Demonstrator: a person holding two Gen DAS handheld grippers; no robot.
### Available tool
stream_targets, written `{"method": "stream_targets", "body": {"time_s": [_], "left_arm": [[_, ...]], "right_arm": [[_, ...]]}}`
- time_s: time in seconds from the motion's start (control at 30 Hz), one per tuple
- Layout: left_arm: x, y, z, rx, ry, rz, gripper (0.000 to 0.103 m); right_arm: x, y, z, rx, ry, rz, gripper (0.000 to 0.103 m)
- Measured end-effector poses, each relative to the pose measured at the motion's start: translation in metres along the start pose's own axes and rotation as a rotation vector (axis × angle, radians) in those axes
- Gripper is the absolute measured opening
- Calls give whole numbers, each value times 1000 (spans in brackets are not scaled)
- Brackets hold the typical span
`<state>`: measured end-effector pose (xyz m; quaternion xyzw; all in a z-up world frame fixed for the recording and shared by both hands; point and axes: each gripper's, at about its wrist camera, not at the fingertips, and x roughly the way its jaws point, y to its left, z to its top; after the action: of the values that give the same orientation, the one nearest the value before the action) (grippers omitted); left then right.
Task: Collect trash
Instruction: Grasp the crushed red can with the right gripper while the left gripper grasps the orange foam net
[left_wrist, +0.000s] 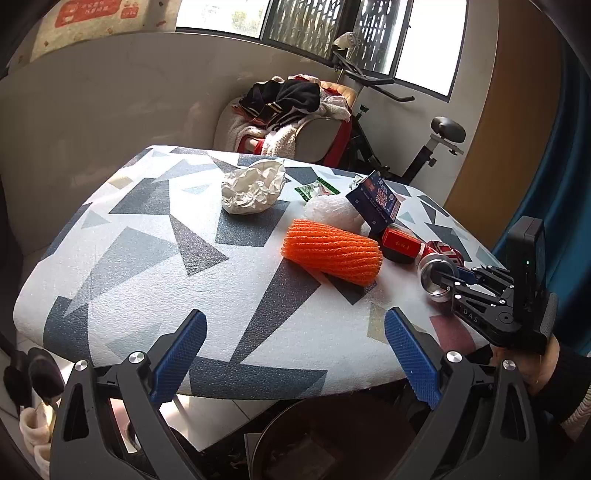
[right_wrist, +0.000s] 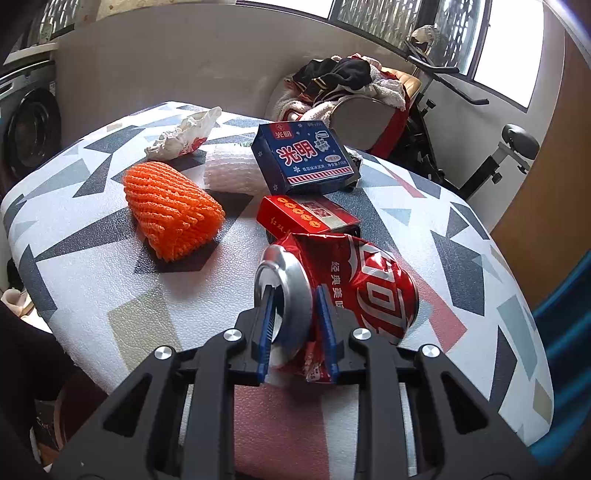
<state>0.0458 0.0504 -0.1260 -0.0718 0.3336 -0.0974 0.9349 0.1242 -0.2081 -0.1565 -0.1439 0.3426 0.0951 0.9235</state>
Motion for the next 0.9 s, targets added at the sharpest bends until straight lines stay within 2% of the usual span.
{"method": "stream_targets", "body": {"time_s": [0.27, 0.67, 0.9], "left_arm": [[6, -1, 2, -29, 11, -34, 95], [22, -5, 17, -36, 36, -73, 95], [44, -5, 27, -96, 91, -113, 90]], "right_arm": [[-16, -17, 7, 45, -46, -41, 26], [-25, -31, 15, 70, -97, -42, 26], [-25, -35, 15, 88, -117, -32, 25]]}}
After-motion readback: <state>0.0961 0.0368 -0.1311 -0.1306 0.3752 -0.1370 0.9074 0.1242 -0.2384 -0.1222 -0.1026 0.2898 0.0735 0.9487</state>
